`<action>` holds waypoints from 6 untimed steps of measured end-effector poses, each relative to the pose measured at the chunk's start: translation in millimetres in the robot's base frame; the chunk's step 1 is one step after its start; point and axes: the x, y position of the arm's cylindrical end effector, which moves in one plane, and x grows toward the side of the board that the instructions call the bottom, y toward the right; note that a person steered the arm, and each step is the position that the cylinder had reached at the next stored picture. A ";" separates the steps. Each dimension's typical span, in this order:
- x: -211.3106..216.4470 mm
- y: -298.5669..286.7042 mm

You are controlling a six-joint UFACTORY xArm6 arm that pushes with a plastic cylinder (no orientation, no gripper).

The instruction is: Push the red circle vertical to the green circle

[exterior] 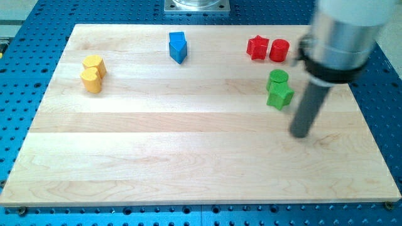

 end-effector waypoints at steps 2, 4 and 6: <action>-157.8 56.9; -250.3 27.3; -216.9 2.8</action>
